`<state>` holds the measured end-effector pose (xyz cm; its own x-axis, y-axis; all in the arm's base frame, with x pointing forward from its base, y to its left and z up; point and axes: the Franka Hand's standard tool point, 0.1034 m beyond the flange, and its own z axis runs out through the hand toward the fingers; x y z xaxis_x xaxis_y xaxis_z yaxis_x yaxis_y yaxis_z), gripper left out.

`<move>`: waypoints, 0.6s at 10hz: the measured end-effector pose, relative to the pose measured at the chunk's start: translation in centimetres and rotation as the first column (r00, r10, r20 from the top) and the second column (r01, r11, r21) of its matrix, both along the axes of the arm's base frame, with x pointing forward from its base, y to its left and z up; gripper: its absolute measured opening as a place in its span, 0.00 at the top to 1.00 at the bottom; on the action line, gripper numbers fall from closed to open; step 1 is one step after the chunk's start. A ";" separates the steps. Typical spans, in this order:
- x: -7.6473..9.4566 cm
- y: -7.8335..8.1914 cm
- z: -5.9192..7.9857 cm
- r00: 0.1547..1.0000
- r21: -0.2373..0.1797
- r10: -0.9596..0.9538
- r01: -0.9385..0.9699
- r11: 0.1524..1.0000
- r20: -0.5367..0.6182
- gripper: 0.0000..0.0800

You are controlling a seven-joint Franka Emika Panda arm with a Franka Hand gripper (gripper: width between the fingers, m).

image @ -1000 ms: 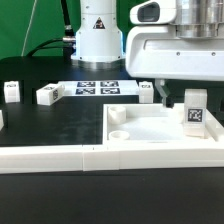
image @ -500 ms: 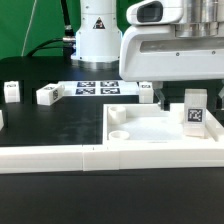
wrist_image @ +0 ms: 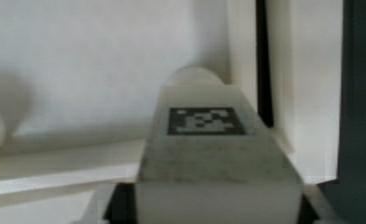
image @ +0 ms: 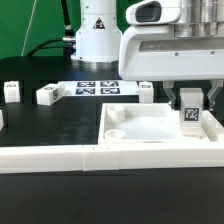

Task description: Assemble one leg

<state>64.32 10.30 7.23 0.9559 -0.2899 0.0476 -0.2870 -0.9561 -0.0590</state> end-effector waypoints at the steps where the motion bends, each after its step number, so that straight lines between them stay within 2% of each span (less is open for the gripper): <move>1: -0.1 0.0 -0.1 0.994 0.008 -0.113 0.113 0.994 -0.007 0.64; 3: -0.2 0.1 -0.2 0.935 0.019 -0.353 0.354 0.935 -0.025 0.64; 6: -0.2 0.3 -0.3 0.744 0.028 -0.666 0.668 0.744 -0.052 0.64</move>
Offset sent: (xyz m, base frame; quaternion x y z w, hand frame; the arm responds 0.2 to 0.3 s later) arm -0.0040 -0.0014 -0.0050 -0.0299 -0.0156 0.2430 0.9694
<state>64.07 10.55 6.98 0.5183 -0.8551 -0.0100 -0.8534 -0.5164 -0.0705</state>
